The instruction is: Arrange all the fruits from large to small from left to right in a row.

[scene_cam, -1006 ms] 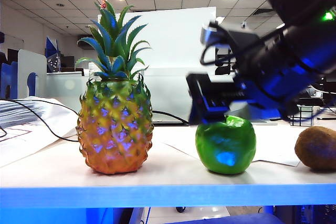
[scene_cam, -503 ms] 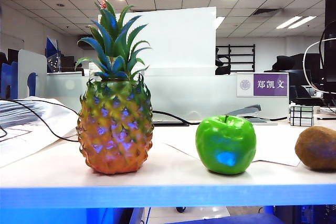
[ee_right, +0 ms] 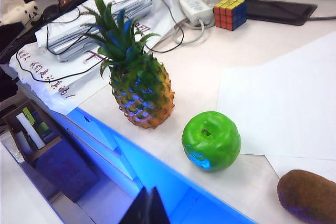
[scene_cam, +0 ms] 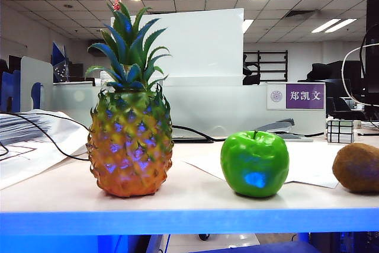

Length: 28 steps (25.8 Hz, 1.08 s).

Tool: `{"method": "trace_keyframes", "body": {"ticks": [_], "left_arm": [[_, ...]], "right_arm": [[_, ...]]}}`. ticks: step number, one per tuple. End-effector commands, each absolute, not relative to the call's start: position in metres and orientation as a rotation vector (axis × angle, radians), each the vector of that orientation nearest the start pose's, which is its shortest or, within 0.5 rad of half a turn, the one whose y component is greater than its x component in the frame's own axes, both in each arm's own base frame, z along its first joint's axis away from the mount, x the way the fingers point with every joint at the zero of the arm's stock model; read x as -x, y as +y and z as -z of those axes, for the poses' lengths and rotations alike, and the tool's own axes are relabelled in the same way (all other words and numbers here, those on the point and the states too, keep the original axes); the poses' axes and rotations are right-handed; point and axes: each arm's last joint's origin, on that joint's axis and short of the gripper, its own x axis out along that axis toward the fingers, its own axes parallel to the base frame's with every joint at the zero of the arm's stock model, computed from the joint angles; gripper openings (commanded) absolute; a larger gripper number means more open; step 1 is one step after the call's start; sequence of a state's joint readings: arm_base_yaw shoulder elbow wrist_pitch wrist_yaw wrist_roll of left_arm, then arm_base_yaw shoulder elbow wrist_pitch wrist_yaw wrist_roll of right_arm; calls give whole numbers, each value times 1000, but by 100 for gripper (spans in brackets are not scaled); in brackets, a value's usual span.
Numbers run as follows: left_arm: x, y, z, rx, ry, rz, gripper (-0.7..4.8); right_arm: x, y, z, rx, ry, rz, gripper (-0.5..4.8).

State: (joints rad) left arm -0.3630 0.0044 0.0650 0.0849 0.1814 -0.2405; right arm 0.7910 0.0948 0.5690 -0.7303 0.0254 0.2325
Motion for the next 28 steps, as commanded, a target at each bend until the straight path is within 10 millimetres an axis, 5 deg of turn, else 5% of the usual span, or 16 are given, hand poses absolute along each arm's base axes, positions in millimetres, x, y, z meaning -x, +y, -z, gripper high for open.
{"method": "trace_keyframes", "body": {"ticks": [1, 7, 14, 28], "left_arm": [[-85, -38, -185, 258, 20, 540, -5], [-87, -33, -166, 233, 188, 330, -3], [-88, -32, -173, 246, 114, 321, -5], [-87, -32, -173, 246, 115, 328, -4]], "right_arm": [[-31, 28, -273, -132, 289, -678, -7], [-39, 34, -266, 56, 162, -651, -6], [-61, 50, -249, 6, -90, -503, -5], [-63, 52, -234, 51, -15, -498, -5]]}}
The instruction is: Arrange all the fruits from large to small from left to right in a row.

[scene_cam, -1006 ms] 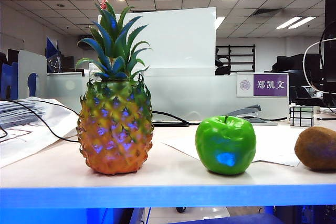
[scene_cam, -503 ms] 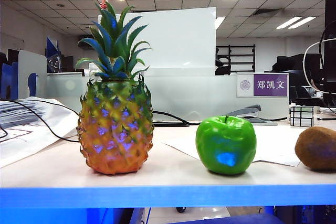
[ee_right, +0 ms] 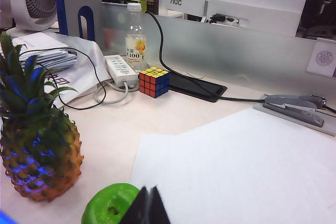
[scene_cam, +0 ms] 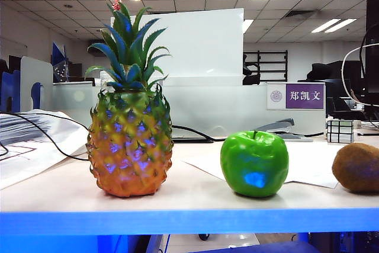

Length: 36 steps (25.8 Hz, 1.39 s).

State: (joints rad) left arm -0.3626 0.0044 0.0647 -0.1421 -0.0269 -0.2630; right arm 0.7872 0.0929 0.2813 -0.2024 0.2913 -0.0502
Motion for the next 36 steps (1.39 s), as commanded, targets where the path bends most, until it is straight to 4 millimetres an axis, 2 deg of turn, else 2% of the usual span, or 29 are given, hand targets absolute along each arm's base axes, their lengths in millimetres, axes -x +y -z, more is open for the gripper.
{"method": "trace_keyframes", "body": {"ticks": [1, 5, 9, 12, 15, 18, 20, 24, 28, 36], "left_arm": [[-87, -32, -173, 246, 115, 328, -4], [-87, -32, -173, 246, 115, 328, -4], [-87, -32, -173, 246, 115, 328, -4], [-87, -32, -173, 246, 116, 328, -4], [-87, -32, -173, 246, 116, 328, -4], [-87, -32, -173, 246, 115, 328, -4], [-87, -32, -173, 246, 115, 328, -4], [-87, -32, -173, 246, 115, 328, -4], [-87, -32, -173, 246, 116, 328, -4], [-87, -32, -173, 246, 116, 328, -4]], "right_arm": [[-63, 52, -234, 51, -15, -498, -5], [-69, 45, -234, 51, -14, -442, -5], [-78, 21, -235, 14, -21, -185, -5], [-80, -1, -234, -159, -27, 21, -5], [-84, -8, -220, -184, 16, -4, -5], [-92, -9, -190, -212, 108, -27, -5], [-94, -9, -177, -231, 138, -24, -5], [-100, -1, -157, -222, 113, -115, -5], [-101, 8, -157, -207, 113, -138, -5], [-100, 13, -160, -172, 82, -158, -5]]}}
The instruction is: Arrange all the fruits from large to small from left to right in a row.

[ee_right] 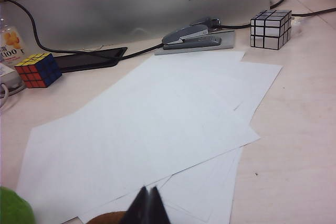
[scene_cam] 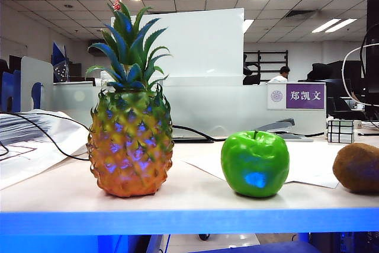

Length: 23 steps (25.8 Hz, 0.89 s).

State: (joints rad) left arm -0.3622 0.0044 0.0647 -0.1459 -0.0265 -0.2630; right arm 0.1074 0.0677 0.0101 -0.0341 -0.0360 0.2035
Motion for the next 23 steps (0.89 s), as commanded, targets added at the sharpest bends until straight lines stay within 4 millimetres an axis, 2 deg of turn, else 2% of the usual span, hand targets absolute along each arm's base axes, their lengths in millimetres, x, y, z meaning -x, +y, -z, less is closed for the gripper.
{"method": "trace_keyframes", "body": {"ticks": [1, 5, 23], "left_arm": [[-87, -32, -173, 246, 115, 328, -4], [-87, -32, -173, 246, 115, 328, -4], [-87, -32, -173, 246, 116, 328, -4]], "right_arm": [[-100, 13, -160, -163, 76, -158, -5], [-98, 12, -163, -100, 35, -139, -5], [-96, 10, -175, -69, -91, -110, -5]]}}
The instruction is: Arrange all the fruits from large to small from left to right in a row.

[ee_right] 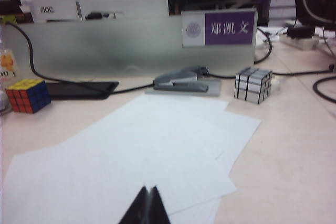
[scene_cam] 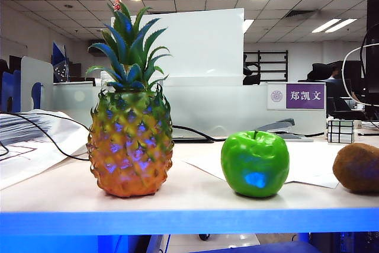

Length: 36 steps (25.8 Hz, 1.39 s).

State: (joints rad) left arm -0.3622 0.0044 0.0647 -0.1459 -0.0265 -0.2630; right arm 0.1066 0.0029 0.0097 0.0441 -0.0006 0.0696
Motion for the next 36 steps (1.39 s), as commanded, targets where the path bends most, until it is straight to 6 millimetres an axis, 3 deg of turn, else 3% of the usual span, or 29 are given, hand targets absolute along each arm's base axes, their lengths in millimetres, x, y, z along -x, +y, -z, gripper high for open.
{"method": "trace_keyframes", "body": {"ticks": [1, 18, 36], "left_arm": [[-87, -32, -173, 246, 115, 328, -4], [-87, -32, -173, 246, 116, 328, -4], [-87, -32, -173, 246, 115, 328, -4]], "right_arm": [[-96, 10, -175, -63, -97, -110, -5], [-96, 10, -178, -57, -122, -109, -5], [-97, 10, -170, -54, -40, -108, -5]]}}
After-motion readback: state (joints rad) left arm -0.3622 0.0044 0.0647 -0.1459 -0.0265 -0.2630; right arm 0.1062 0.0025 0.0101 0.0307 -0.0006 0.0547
